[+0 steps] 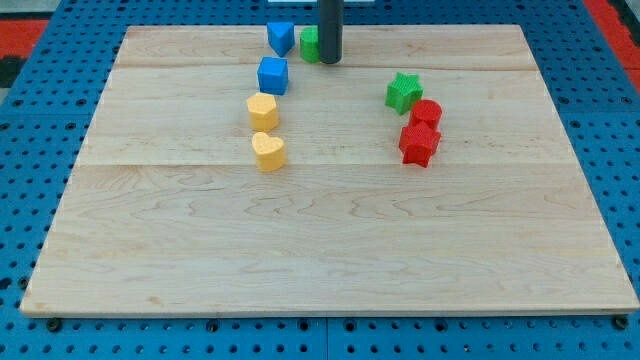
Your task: Push green circle and blue triangle slightly left
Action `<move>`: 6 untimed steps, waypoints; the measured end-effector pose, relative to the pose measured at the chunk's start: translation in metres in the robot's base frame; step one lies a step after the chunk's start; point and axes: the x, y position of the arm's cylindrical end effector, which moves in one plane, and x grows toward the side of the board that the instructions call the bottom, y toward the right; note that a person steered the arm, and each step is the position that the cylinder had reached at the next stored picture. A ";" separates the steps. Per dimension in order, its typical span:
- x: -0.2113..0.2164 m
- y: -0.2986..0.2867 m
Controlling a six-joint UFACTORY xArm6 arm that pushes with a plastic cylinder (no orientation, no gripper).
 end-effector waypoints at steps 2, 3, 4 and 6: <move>-0.020 0.004; -0.026 -0.036; -0.018 -0.099; 0.006 -0.174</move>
